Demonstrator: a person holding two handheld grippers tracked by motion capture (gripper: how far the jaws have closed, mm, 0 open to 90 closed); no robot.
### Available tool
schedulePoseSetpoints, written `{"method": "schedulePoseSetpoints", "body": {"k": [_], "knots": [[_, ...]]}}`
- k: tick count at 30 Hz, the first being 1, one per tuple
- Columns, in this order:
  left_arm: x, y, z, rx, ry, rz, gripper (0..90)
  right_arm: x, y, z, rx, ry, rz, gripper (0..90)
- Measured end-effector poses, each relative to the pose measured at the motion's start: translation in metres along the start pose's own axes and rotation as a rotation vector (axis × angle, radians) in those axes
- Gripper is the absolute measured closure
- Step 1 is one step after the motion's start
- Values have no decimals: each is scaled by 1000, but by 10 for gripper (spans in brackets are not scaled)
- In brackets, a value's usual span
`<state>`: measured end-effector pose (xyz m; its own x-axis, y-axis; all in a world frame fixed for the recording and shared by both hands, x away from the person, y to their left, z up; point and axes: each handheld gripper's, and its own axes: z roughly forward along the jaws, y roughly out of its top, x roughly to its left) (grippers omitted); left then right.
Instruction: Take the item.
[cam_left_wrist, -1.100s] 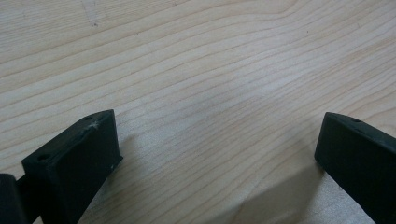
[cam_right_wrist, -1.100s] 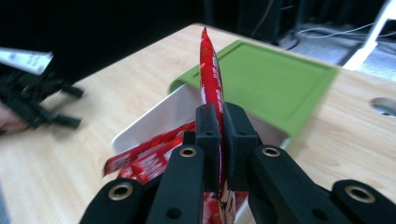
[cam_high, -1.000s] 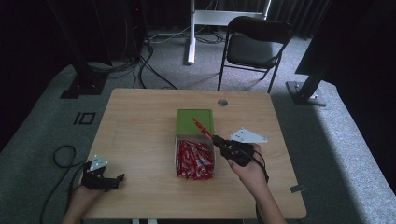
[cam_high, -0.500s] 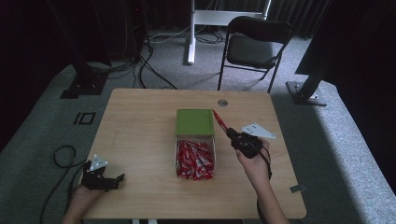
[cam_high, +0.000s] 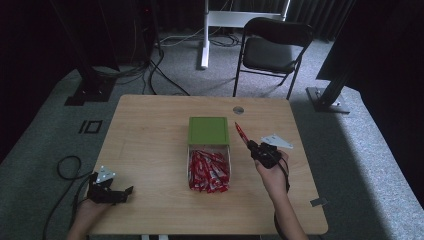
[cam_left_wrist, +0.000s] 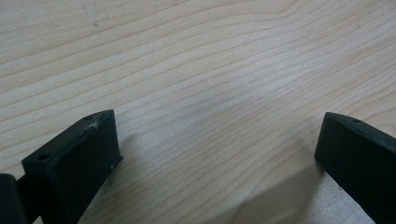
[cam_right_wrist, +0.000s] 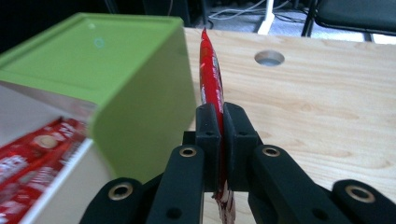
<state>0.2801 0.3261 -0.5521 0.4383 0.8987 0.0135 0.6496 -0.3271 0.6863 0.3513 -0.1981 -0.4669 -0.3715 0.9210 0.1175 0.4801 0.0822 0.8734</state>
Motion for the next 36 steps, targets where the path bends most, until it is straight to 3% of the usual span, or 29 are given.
{"method": "schedulePoseSetpoints", "body": {"k": [14,36], "knots": [[0,0,0,0,0,-1,7,-13,-28,33,74,-12,56,861],[0,0,0,0,0,-1,7,-10,-52,60,188,1,55,852]]}}
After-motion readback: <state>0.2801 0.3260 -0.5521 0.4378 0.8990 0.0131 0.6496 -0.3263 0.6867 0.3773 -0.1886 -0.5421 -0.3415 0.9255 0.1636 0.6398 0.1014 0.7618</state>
